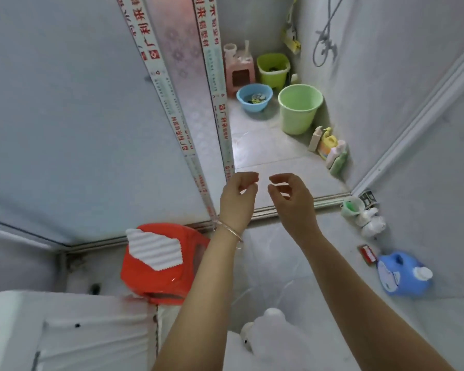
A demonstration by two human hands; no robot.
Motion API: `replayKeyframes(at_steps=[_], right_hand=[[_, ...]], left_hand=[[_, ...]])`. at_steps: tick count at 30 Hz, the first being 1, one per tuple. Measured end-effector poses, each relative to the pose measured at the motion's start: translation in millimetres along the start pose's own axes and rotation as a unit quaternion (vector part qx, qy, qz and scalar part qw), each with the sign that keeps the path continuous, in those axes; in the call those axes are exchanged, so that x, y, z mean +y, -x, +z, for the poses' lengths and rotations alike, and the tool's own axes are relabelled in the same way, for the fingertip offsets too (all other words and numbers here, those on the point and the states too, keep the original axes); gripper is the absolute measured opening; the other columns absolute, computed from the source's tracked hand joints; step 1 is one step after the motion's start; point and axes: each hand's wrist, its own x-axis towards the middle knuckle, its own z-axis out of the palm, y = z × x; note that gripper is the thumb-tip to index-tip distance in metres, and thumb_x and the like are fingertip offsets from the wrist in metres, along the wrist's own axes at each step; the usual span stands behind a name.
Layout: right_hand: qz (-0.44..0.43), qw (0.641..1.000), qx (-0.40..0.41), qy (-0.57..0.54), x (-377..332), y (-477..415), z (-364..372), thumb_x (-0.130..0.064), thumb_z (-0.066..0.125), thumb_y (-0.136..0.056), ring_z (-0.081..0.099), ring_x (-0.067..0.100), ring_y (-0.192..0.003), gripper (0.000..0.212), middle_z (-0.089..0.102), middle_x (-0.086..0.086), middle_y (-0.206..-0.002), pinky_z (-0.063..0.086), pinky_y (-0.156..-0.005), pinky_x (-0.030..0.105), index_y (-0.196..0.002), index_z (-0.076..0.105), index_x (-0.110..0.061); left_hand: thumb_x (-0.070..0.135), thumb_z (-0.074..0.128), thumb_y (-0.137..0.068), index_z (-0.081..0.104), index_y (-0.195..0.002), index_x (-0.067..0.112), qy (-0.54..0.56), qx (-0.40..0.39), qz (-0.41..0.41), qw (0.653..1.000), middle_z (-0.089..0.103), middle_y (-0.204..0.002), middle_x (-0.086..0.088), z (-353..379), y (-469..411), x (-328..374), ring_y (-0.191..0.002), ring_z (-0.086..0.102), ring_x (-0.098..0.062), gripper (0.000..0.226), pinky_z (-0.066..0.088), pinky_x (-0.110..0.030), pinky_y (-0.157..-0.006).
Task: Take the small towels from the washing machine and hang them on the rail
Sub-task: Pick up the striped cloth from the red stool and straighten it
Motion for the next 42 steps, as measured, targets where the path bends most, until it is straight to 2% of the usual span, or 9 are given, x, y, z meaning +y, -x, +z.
replayKeyframes(at_steps=[2,7,13,17,22,26,30,33,42], right_hand=[[0.003,0.999,-0.048,0.002,3,-3,19,-0.011,0.057,-0.089,0.055,-0.003,-0.077,0.016,0.058,-0.003,-0.101,0.040,-0.062,-0.002,-0.104,0.060,-0.010],[0.024,0.987,-0.158,0.013,11,-5,64,-0.010,0.055,-0.089,0.055,-0.003,-0.079,0.013,0.057,-0.005,-0.104,0.037,-0.060,-0.005,-0.101,0.060,-0.013],[0.010,0.968,-0.250,0.024,19,16,125,-0.008,0.056,-0.088,0.051,-0.005,-0.075,0.016,0.058,0.001,-0.100,0.036,-0.062,-0.006,-0.103,0.061,-0.007],[0.016,0.957,-0.289,0.032,25,36,174,-0.006,0.059,-0.086,0.053,-0.004,-0.075,0.013,0.062,0.004,-0.098,0.038,-0.066,-0.002,-0.098,0.062,-0.006],[0.041,0.951,-0.303,0.042,39,56,245,-0.006,0.061,-0.083,0.060,0.015,-0.087,0.013,0.063,0.008,-0.102,0.043,-0.071,0.005,-0.092,0.059,-0.016],[0.061,0.948,-0.302,0.077,57,61,306,-0.010,0.062,-0.082,0.059,0.018,-0.086,0.014,0.064,0.011,-0.102,0.049,-0.077,0.028,-0.094,0.060,-0.015],[0.078,0.941,-0.310,0.112,85,64,365,-0.010,0.062,-0.082,0.059,0.019,-0.088,0.020,0.063,0.011,-0.103,0.041,-0.066,0.018,-0.101,0.059,-0.011],[0.109,0.932,-0.319,0.130,113,61,403,-0.012,0.061,-0.082,0.058,0.020,-0.093,0.025,0.060,0.010,-0.107,0.042,-0.069,0.021,-0.107,0.057,-0.012],[0.114,0.912,-0.323,0.224,205,29,480,-0.012,0.056,-0.082,0.052,0.018,-0.103,0.035,0.053,0.007,-0.119,0.039,-0.079,0.025,-0.117,0.054,-0.013]], left_hand=[[-0.002,0.047,-0.087,0.062,-0.105,0.002,0.019,0.046,-0.027,0.998,0.061,-0.099,0.000,-14,-4,-13,-0.094,0.057,-0.010,0.024,0.045,-0.019,-0.091],[-0.007,0.046,-0.085,0.061,-0.102,-0.005,0.064,0.146,-0.087,0.983,0.060,-0.094,-0.002,-50,-4,-51,-0.078,0.055,0.004,0.022,0.042,0.001,-0.068],[-0.011,0.048,-0.083,0.060,-0.094,0.002,0.097,0.229,-0.145,0.958,0.060,-0.087,-0.005,-99,15,-102,-0.075,0.056,-0.004,0.021,0.044,-0.012,-0.074],[-0.012,0.047,-0.083,0.059,-0.104,-0.004,0.101,0.273,-0.175,0.941,0.059,-0.082,-0.001,-144,21,-126,-0.062,0.055,0.006,0.025,0.041,-0.006,-0.059],[-0.007,0.048,-0.084,0.060,-0.108,-0.006,0.112,0.296,-0.213,0.925,0.059,-0.088,0.001,-212,9,-167,-0.080,0.052,-0.008,0.027,0.042,-0.014,-0.071],[-0.006,0.051,-0.083,0.062,-0.103,-0.003,0.122,0.301,-0.241,0.915,0.058,-0.079,0.008,-262,-9,-209,-0.075,0.052,-0.005,0.023,0.042,-0.012,-0.065],[-0.008,0.050,-0.083,0.061,-0.083,0.013,0.160,0.302,-0.273,0.899,0.058,-0.079,0.006,-296,-32,-253,-0.081,0.052,-0.013,0.023,0.043,-0.025,-0.076],[-0.006,0.048,-0.084,0.060,-0.087,0.012,0.162,0.300,-0.304,0.890,0.059,-0.086,0.001,-313,-53,-295,-0.089,0.051,-0.016,0.022,0.042,-0.028,-0.082],[-0.003,0.049,-0.085,0.057,-0.097,0.011,0.152,0.290,-0.362,0.873,0.052,-0.077,0.005,-330,-98,-417,-0.066,0.045,-0.004,0.020,0.040,-0.005,-0.054]])
